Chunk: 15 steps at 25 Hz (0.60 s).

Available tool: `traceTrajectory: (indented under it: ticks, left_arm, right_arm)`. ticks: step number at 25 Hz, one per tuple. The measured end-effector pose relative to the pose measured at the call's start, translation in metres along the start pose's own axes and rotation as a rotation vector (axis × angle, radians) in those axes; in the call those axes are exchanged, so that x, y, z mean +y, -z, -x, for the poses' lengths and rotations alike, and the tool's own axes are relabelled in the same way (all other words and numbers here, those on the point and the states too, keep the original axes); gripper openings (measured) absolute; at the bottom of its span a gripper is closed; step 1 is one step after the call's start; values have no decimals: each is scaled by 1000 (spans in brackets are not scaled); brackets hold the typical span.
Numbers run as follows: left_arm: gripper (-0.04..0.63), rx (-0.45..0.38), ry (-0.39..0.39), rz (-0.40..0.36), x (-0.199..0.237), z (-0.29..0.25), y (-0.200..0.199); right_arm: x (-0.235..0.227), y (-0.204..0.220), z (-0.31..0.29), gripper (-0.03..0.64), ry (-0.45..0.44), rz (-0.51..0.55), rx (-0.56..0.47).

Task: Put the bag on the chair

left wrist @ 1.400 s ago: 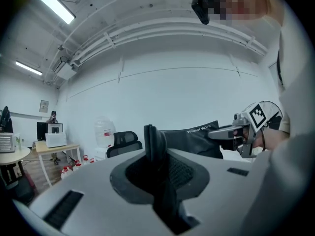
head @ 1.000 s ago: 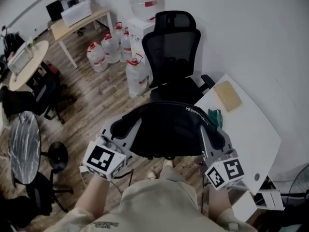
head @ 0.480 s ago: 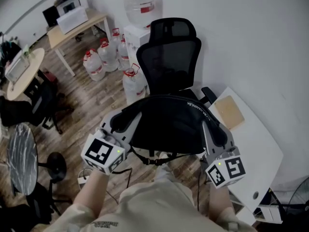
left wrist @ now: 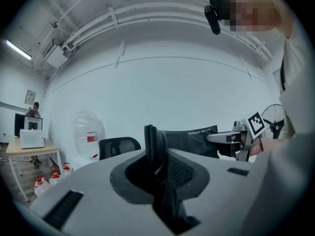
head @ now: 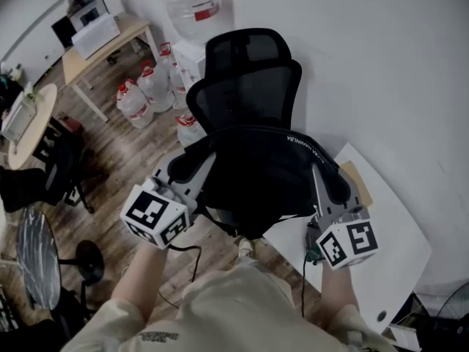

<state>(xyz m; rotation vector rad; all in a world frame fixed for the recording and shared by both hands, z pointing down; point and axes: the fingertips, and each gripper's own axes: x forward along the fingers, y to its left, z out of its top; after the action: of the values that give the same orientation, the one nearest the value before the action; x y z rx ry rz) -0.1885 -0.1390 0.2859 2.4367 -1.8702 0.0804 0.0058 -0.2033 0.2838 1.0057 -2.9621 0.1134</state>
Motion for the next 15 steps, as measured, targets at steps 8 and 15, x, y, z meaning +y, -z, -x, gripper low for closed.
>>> traceTrajectory:
  ticks: [8,15]
  left_arm:
    - [74,14,37,-8,17,-90,-2]
    - [75,51,45,-8,41,-167,35]
  right_arm:
    - [-73,-1,-45,78,74,56,10]
    - [-138,43,-95,80,159,-8,16]
